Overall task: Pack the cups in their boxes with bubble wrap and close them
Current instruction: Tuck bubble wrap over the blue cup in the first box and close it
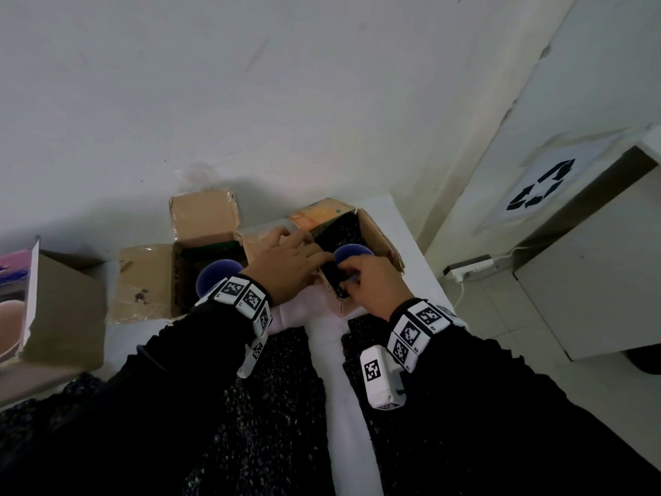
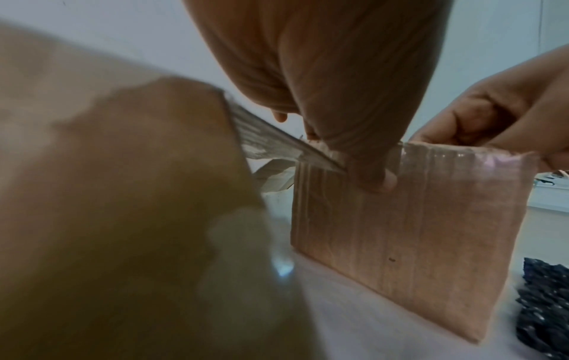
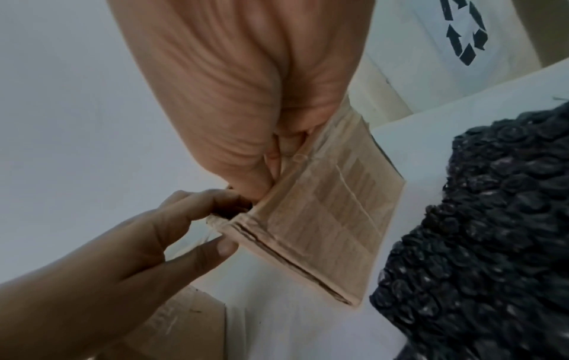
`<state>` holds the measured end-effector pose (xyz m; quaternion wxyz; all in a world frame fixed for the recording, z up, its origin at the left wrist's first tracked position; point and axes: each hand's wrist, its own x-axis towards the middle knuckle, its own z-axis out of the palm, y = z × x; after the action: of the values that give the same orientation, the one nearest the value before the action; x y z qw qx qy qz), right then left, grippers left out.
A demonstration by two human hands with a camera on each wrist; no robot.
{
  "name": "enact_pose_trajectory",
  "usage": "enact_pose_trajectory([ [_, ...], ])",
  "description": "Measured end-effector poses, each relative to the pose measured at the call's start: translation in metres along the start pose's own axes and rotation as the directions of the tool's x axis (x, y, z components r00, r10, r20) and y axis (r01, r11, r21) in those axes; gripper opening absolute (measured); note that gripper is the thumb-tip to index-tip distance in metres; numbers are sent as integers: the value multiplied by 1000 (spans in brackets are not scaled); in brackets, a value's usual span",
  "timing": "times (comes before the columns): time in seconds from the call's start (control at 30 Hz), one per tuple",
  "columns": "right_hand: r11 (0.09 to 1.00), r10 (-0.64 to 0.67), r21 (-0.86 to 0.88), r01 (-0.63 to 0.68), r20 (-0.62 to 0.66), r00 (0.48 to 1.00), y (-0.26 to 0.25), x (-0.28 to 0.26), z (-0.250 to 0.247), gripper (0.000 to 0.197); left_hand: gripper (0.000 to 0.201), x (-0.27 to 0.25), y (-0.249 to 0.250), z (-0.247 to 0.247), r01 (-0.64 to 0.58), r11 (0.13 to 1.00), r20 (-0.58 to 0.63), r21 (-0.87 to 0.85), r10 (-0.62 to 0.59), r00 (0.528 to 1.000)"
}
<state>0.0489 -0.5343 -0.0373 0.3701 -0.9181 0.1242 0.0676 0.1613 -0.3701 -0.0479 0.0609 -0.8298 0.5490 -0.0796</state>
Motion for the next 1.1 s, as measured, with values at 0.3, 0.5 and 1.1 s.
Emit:
enact_pose_trajectory([
  [0.3, 946, -209, -246, 211, 36, 977, -2, -4, -8, 21, 20, 0, -3, 7, -10, 999, 19, 32, 9, 1000],
  [0.5, 768, -280, -540, 344, 200, 939, -8, 2, -11, 28, 21, 2, -3, 2, -4, 1000, 85, 21, 2, 996],
  [1.1, 726, -400, -553, 408, 143, 905, 21, -20, -1, 19, 18, -3, 13, -4, -6, 999, 11, 52, 6, 1000],
])
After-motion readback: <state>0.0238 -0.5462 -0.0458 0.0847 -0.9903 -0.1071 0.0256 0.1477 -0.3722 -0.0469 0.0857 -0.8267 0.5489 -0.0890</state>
